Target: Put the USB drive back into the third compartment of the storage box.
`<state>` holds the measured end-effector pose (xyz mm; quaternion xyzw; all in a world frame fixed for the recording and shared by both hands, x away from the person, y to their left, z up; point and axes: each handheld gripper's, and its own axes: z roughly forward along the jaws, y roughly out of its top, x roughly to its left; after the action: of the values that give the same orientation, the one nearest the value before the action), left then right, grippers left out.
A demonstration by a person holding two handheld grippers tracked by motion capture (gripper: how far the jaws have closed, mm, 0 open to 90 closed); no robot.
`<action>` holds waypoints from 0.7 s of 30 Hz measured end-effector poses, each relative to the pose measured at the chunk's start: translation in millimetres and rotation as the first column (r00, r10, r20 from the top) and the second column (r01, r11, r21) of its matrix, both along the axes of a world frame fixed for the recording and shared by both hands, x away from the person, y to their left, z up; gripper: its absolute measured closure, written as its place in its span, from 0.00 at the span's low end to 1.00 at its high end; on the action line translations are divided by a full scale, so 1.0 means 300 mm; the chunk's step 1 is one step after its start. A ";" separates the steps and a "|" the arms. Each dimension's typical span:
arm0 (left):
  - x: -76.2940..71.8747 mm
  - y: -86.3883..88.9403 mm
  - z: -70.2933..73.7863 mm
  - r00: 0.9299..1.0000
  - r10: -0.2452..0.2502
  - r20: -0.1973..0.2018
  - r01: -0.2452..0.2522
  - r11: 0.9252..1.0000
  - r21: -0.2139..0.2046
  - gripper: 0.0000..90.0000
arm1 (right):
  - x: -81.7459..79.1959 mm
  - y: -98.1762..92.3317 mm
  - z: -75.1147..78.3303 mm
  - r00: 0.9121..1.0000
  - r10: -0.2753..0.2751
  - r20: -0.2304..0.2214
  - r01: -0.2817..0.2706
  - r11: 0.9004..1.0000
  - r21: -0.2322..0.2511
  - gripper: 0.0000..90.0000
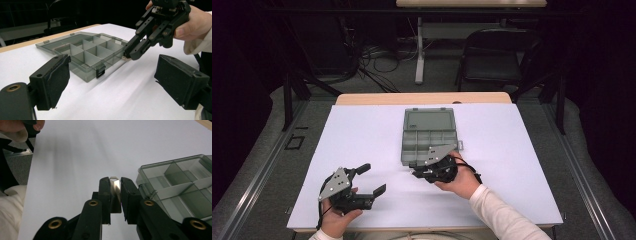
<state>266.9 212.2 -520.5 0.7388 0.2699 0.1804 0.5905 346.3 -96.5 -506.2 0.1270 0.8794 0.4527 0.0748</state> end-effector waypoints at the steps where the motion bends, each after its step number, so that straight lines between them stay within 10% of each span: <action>1: 0.000 0.000 0.000 1.000 0.000 -0.001 0.000 1.000 0.000 0.14 | 0.002 -0.005 0.003 1.000 -0.005 -0.001 0.005 1.000 0.002 0.88; 21: 0.000 -0.001 0.000 1.000 -0.003 -0.001 0.003 1.000 0.000 0.14 | 0.034 -0.093 0.044 0.996 -0.089 0.009 0.089 0.996 0.027 0.88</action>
<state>266.8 212.0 -520.5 0.7394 0.2693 0.1791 0.5905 356.7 -124.4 -493.0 0.1647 0.8664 0.4612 0.0975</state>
